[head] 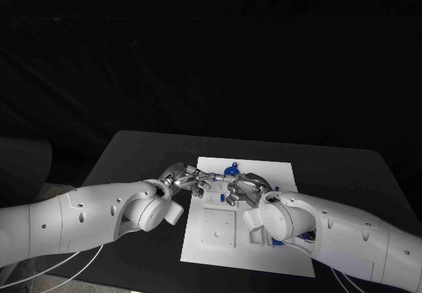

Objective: Assemble the parts on the task board

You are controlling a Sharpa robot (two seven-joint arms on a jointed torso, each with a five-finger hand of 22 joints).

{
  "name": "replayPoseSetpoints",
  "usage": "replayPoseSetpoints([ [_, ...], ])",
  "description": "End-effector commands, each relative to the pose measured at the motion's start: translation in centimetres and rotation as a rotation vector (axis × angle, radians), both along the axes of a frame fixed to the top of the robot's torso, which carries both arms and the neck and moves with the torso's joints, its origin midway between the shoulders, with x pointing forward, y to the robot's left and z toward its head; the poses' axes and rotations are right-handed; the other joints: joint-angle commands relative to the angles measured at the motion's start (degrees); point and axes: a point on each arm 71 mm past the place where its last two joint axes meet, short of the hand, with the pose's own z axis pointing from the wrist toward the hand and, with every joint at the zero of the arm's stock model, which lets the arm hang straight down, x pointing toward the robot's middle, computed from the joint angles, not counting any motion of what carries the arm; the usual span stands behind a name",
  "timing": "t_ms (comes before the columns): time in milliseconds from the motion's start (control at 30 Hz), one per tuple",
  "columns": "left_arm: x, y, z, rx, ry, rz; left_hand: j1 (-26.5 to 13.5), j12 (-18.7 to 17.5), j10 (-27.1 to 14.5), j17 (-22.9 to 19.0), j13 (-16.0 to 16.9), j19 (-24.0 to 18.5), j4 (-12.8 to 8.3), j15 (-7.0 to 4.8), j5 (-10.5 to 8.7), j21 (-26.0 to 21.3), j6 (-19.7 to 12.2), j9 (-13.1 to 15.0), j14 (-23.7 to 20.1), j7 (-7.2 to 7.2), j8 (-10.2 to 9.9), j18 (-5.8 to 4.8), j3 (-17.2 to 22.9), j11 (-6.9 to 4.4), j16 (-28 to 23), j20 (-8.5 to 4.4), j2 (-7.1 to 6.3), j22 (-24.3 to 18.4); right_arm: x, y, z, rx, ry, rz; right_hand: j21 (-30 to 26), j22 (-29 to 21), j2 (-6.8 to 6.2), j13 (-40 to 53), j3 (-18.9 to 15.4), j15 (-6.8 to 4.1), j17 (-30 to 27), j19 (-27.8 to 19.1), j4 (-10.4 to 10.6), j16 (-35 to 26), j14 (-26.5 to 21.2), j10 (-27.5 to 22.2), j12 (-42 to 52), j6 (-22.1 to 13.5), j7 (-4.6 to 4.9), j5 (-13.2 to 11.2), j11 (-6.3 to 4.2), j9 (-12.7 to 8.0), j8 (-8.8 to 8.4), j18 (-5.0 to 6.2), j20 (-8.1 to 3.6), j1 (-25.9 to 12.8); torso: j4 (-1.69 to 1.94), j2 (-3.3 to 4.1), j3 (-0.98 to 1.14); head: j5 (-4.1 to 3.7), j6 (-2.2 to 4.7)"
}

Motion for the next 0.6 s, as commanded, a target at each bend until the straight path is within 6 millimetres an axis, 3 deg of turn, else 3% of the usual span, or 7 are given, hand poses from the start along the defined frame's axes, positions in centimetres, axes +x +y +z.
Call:
replayPoseSetpoints([
  [33,-0.12,-0.39,0.06,0.008,-0.002,-0.024,0.4,-0.1,2.4,-0.1,0.0,-0.3,-5.6,-0.29,0.36,0.3,0.5,0.0,0.0,-0.1,0.3,-0.13,5.3,-0.51,0.2,0.07,0.04,1.0,0.08,0.06,0.21,0.008,-0.024,-0.01,0.3,3.9,0.84,0.0,2.2,-0.46,0.1,1.0,-0.7,-0.1,-0.1,-0.1,0.0,1.1,-0.14,-0.4,-0.4,0.4,0.48,-0.74,-0.58,0.3,-0.02,-0.02,0.01,-0.03,-0.03],
  [233,-0.29,-0.59,-0.07,0.032,0.01,-0.051,0.4,-0.2,2.3,-0.1,0.0,-0.3,-5.6,-0.26,0.5,0.3,0.5,-0.1,-0.1,-0.08,0.3,-0.12,5.4,-0.48,0.2,0.08,-0.02,1.0,0.15,0.02,0.29,0.002,-0.037,-0.017,0.8,3.9,-0.18,-0.1,7.5,-0.68,0.2,0.7,-1.8,-0.2,-0.1,0.2,-0.2,3.0,-0.47,-0.5,-0.56,0.6,0.43,-1.05,-0.87,-1.0,0.01,0.0,0.0,-0.11,-0.03],
  [600,-0.45,-0.68,-0.29,0.05,0.036,-0.077,0.4,-0.3,2.3,-0.1,0.0,-0.4,-5.6,-0.24,0.67,0.4,0.5,-0.3,-0.1,-0.06,0.3,-0.11,5.4,-0.46,0.3,0.1,-0.06,1.0,0.37,-0.14,0.4,-0.002,-0.054,-0.024,1.2,3.9,-0.31,0.2,9.8,-0.72,0.3,0.4,-2.0,-0.4,-0.2,0.3,-0.2,3.3,-0.61,-3.4,-0.68,2.5,0.43,-1.14,-0.94,-0.9,0.0,-0.01,0.0,-0.18,-0.11],
])
